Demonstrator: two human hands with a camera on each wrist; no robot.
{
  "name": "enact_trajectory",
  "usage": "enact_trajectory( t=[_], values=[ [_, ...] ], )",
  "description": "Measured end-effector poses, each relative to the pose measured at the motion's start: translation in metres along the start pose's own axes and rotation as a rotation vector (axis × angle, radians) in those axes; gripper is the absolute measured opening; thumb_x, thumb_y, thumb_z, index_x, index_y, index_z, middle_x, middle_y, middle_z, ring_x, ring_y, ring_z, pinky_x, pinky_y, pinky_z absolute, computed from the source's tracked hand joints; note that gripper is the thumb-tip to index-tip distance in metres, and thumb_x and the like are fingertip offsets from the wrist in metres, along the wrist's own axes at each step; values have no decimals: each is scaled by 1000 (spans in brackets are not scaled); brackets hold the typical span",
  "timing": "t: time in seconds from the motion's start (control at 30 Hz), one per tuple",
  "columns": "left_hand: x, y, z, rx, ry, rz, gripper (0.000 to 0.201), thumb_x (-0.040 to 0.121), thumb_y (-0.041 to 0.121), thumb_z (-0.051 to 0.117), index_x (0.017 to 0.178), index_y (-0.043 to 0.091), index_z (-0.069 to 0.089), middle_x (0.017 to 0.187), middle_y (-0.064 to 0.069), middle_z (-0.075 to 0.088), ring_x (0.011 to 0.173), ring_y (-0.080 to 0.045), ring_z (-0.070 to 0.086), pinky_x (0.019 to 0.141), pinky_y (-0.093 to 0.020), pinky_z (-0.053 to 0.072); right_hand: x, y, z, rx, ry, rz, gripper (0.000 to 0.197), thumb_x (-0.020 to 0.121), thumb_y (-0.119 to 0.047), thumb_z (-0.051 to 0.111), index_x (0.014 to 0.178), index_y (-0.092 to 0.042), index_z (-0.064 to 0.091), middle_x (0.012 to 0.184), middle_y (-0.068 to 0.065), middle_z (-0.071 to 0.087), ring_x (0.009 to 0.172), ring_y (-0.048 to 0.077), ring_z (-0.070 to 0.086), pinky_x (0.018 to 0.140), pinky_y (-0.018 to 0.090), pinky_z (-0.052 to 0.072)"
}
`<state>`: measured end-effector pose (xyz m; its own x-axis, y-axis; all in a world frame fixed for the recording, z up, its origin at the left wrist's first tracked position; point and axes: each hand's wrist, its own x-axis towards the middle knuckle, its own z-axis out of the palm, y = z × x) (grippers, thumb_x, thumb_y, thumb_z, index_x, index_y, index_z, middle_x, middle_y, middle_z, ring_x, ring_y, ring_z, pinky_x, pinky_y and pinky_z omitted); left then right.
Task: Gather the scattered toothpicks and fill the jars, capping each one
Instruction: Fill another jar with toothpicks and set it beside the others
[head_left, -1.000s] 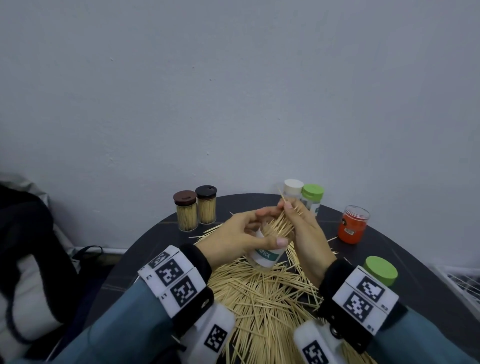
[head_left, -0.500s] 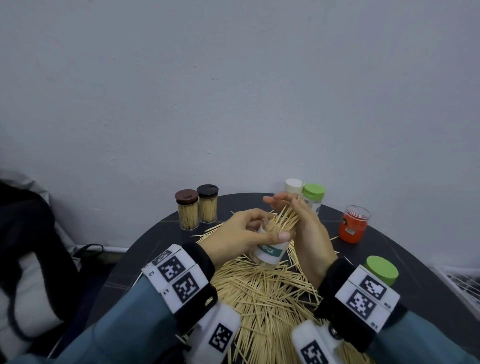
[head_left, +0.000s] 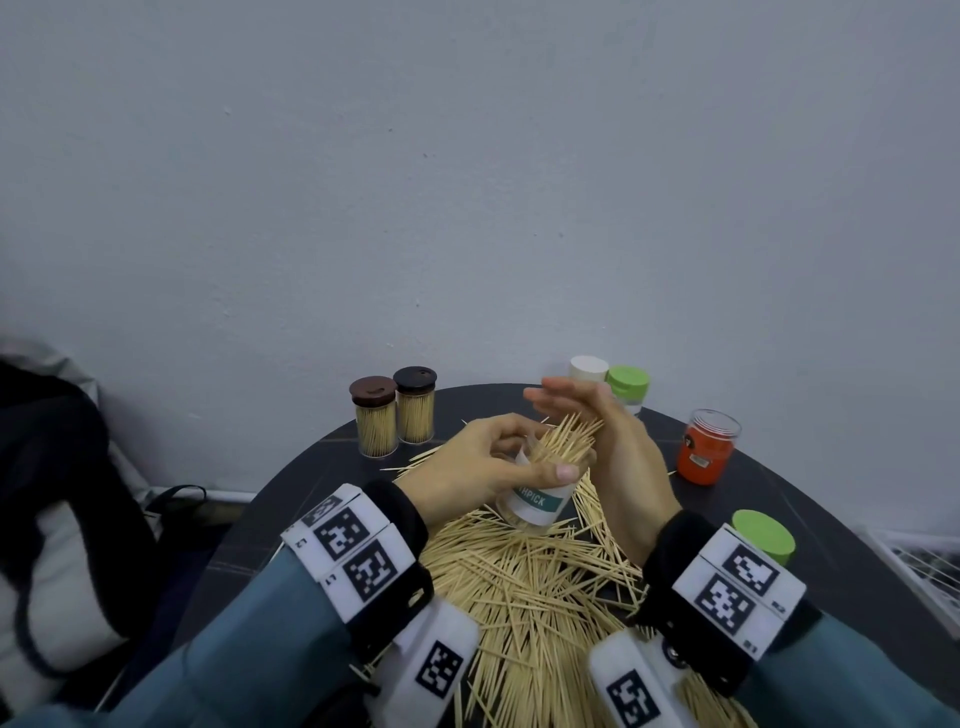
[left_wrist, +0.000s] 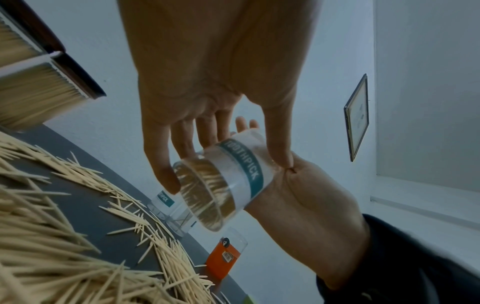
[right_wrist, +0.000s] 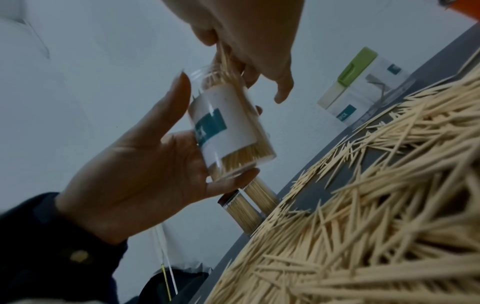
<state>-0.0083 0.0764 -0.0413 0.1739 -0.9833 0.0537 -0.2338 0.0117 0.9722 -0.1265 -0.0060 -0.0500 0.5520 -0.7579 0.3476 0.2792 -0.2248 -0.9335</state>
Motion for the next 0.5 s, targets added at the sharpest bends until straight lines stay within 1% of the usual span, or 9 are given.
enact_trajectory(
  t=[0.1, 0.13, 0.23, 0.3, 0.33, 0.37, 0.43, 0.47, 0.5],
  values=[
    [1, 0, 0, -23, 4, 4, 43, 75, 28, 72, 114, 21, 57, 113, -5, 66, 104, -14, 63, 83, -23, 49, 0, 3, -2, -47, -40, 2, 40, 101, -23, 26, 106, -11, 65, 108, -1, 70, 107, 11, 62, 94, 35, 48],
    [0, 0, -1, -42, 6, 5, 43, 75, 26, 73, 114, 18, 58, 112, -5, 67, 103, -15, 63, 84, -24, 50, -2, 4, -1, -77, -77, 19, 38, 101, -21, 29, 107, -12, 65, 109, -2, 69, 107, 11, 62, 96, 34, 48],
    [3, -4, -3, -49, 34, -1, 53, 68, 33, 80, 113, 16, 59, 110, -4, 68, 104, -16, 64, 89, -31, 50, -4, 7, -1, -144, -154, 67, 35, 100, -24, 32, 116, -19, 63, 114, -9, 66, 107, 4, 60, 93, 20, 47],
    [5, -7, -5, -34, 63, 2, 57, 63, 39, 79, 113, 19, 59, 109, -2, 68, 105, -15, 63, 91, -35, 50, -4, 5, -1, -144, -151, 75, 33, 99, -26, 33, 118, -24, 60, 114, -15, 62, 101, -7, 59, 85, 7, 46],
    [6, -7, -6, -23, 83, 10, 57, 64, 39, 78, 114, 19, 59, 109, -1, 68, 104, -14, 64, 90, -33, 51, -3, 4, -1, -153, -134, 63, 31, 99, -26, 34, 118, -25, 59, 114, -16, 61, 98, -11, 59, 82, 4, 45],
    [6, -8, -7, -5, 109, 21, 56, 67, 36, 80, 115, 18, 58, 109, -1, 68, 101, -12, 64, 87, -28, 51, -1, 4, -2, -175, -117, 45, 28, 98, -23, 37, 116, -25, 58, 114, -16, 60, 98, -11, 57, 81, 4, 45],
    [7, -9, -9, 47, 181, 61, 50, 71, 28, 80, 115, 16, 59, 105, 1, 67, 93, -9, 64, 78, -17, 50, 2, 4, -5, -247, -94, 5, 23, 95, -18, 46, 113, -24, 58, 114, -11, 61, 104, -3, 56, 86, 13, 45],
    [7, -9, -11, 74, 221, 87, 50, 69, 25, 81, 113, 15, 59, 103, 1, 68, 92, -9, 64, 77, -16, 49, 3, 4, -6, -281, -78, -10, 21, 93, -16, 51, 111, -23, 60, 111, -10, 62, 103, 1, 57, 88, 18, 45],
    [8, -10, -12, 97, 256, 109, 51, 67, 24, 82, 112, 15, 60, 102, 1, 68, 93, -11, 64, 79, -17, 49, 4, 5, -7, -306, -61, -17, 19, 91, -14, 55, 106, -23, 61, 104, -9, 63, 98, 5, 58, 86, 23, 45]
  ],
)
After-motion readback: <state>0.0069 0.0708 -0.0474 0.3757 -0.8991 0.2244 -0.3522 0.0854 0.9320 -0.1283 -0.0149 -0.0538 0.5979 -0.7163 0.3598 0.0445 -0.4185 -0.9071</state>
